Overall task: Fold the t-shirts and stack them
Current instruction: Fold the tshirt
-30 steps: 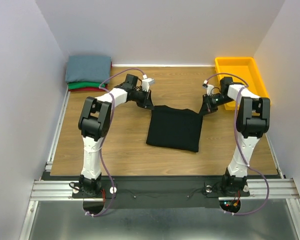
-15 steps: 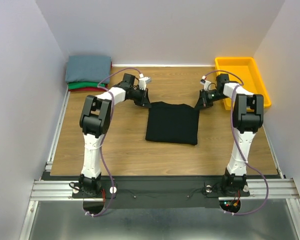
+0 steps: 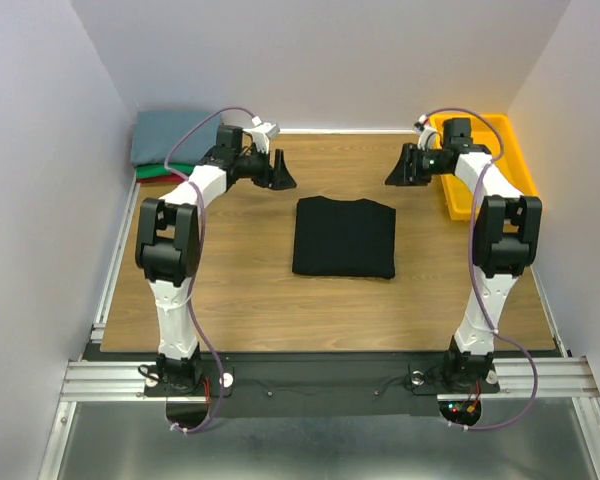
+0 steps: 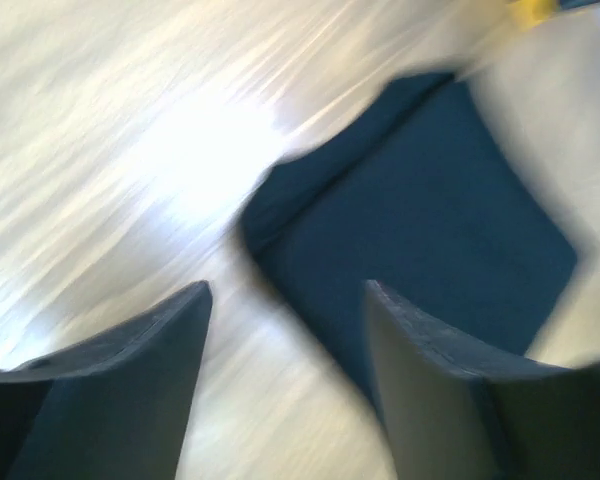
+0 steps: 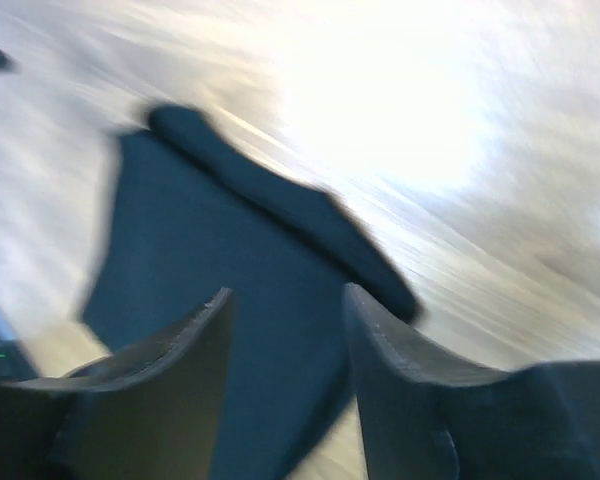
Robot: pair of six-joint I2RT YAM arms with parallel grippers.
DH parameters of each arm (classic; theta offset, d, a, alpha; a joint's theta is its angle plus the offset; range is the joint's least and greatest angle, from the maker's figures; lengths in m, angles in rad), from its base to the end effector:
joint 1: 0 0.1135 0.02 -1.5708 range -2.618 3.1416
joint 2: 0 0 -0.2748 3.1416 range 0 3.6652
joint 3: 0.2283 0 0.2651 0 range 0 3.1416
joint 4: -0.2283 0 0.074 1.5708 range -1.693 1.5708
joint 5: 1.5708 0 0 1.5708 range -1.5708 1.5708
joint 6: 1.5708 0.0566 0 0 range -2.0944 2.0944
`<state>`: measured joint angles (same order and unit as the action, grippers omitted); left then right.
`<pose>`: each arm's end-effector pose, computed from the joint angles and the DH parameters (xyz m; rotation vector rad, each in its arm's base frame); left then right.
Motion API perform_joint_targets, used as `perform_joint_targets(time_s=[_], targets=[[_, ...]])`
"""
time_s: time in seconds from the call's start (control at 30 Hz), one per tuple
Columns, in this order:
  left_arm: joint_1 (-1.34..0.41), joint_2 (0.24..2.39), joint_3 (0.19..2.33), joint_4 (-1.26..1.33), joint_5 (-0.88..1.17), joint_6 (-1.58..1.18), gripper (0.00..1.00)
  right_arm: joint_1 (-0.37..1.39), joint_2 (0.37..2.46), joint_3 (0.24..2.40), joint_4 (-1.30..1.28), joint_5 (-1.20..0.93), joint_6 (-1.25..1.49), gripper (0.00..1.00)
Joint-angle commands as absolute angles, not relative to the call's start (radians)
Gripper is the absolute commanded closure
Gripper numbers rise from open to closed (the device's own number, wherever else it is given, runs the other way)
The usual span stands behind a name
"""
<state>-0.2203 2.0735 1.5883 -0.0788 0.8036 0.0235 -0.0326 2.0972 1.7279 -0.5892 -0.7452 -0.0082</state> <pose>0.4834 -0.1500 0.2264 0.7190 1.9588 -0.9691 0.4880 0.0225 0.2192 -0.2641 2.3753 0.9116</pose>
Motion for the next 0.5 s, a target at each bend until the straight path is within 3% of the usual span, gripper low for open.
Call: perform_joint_targets(time_s=[0.0, 0.1, 0.13, 0.2, 0.47], targets=[[-0.287, 1.974, 1.517, 0.186, 0.949, -0.171, 0.24, -0.006, 2.052, 1.704, -0.462, -0.926, 0.175, 0.59], [-0.317, 2.005, 1.482, 0.316, 0.974, -0.299, 0.3, 0.04, 2.091, 1.645, -0.425, -0.983, 0.213, 0.7], [-0.339, 2.046, 1.479, 0.395, 1.004, -0.357, 0.38, 0.049, 2.104, 1.631, -0.399, -0.988, 0.236, 0.73], [-0.359, 2.124, 1.491, 0.443, 1.022, -0.475, 0.44, 0.067, 2.149, 1.595, -0.373, -0.983, 0.245, 0.78], [-0.367, 2.316, 1.522, 0.611, 0.951, -0.649, 0.51, 0.055, 2.324, 1.624, -0.327, -0.877, 0.209, 0.81]])
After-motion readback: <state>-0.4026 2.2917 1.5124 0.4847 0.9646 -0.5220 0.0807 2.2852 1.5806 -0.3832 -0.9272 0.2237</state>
